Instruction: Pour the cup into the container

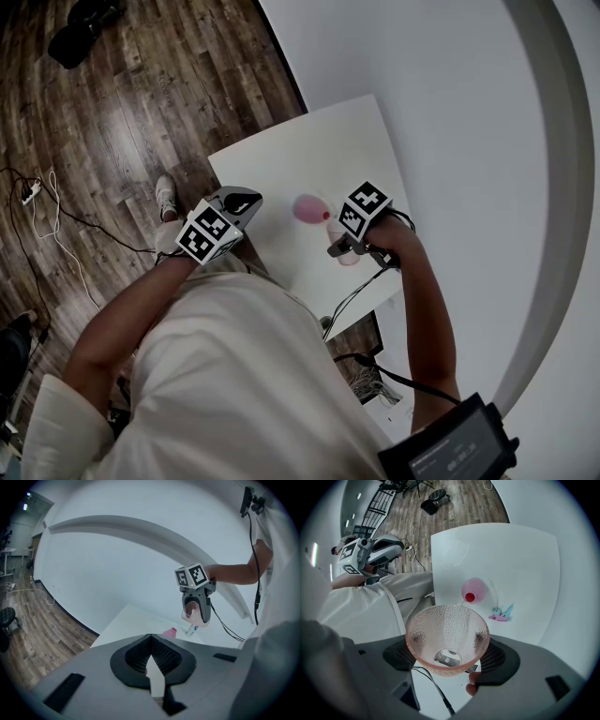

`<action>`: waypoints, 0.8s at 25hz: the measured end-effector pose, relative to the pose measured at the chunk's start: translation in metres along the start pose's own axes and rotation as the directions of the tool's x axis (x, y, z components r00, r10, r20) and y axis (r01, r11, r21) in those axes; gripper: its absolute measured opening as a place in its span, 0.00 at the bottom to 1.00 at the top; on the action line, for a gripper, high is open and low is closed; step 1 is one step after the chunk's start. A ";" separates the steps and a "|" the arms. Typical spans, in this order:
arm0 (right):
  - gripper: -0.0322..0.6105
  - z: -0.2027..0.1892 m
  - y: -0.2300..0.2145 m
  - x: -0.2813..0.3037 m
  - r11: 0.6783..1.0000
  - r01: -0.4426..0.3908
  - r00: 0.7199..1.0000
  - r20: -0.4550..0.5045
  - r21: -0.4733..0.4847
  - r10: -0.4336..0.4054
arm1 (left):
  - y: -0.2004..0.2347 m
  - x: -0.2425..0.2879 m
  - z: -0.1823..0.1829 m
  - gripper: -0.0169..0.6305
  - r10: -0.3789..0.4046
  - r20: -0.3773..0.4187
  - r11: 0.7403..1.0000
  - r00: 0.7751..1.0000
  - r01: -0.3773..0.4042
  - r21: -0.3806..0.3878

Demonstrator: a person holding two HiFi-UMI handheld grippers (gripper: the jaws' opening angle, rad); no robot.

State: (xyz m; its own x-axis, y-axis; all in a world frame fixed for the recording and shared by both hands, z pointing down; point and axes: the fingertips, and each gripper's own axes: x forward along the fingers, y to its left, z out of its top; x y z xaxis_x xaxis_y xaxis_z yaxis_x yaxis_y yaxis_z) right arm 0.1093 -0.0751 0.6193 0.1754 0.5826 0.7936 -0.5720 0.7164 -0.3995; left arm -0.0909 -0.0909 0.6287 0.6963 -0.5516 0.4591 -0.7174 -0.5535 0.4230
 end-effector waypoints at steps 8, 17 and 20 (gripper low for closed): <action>0.64 0.001 0.000 0.000 1.000 0.002 1.000 -0.013 -0.007 -0.002 | 0.001 -0.001 -0.003 0.04 0.001 -0.002 1.000 1.000 -0.001 -0.001; 0.64 0.004 0.002 0.003 1.000 0.003 1.000 -0.029 -0.011 -0.003 | 0.004 -0.003 -0.005 0.04 -0.003 -0.003 1.000 1.000 0.003 0.000; 0.64 0.004 0.002 0.004 1.000 0.004 0.999 -0.034 -0.012 -0.004 | 0.005 -0.003 -0.007 0.04 -0.004 -0.004 1.000 1.000 0.004 0.000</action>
State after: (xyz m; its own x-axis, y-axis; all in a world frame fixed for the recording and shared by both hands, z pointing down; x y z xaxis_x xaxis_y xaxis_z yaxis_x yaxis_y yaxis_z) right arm 0.1050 -0.0728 0.6235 0.2046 0.5924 0.7792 -0.5617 0.7230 -0.4022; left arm -0.0967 -0.0877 0.6345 0.6992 -0.5468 0.4606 -0.7145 -0.5558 0.4248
